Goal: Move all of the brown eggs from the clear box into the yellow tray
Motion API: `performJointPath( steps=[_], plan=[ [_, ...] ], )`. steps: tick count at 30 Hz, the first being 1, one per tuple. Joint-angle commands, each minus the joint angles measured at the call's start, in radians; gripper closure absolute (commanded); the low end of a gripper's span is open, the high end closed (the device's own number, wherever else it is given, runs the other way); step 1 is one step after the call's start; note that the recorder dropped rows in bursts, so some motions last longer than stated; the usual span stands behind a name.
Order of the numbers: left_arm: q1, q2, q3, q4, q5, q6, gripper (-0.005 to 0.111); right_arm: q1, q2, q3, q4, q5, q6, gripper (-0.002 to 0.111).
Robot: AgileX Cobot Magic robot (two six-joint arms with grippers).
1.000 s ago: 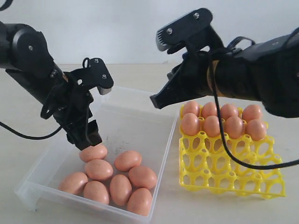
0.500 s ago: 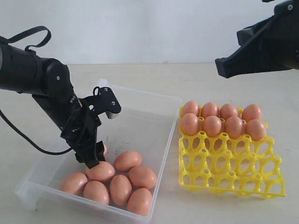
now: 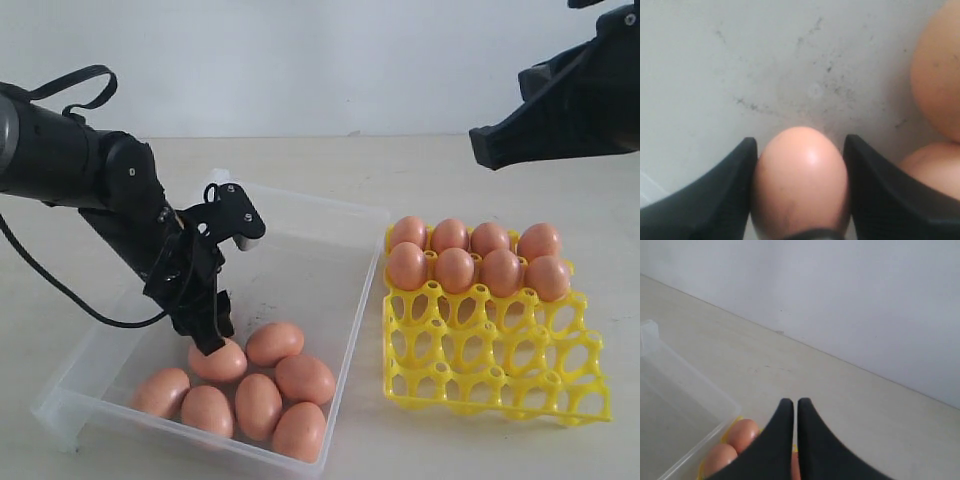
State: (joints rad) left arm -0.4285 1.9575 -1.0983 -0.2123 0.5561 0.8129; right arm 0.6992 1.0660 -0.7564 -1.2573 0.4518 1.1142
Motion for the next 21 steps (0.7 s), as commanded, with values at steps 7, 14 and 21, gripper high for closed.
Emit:
performJointPath(
  steps=[7,14,21],
  plan=[
    [-0.023,-0.123,-0.017,-0.32,-0.289,0.148,0.103,-0.003,-0.009,0.019,0.02,0.1,-0.005,0.108],
    [-0.059,-0.102,-0.04,-1.53,0.193,1.319,0.103,-0.003,-0.058,0.037,0.013,0.098,0.011,0.108],
    [-0.059,0.084,-0.145,-1.532,0.382,1.321,0.103,-0.003,-0.198,0.037,0.044,0.059,0.009,0.108]
  ],
)
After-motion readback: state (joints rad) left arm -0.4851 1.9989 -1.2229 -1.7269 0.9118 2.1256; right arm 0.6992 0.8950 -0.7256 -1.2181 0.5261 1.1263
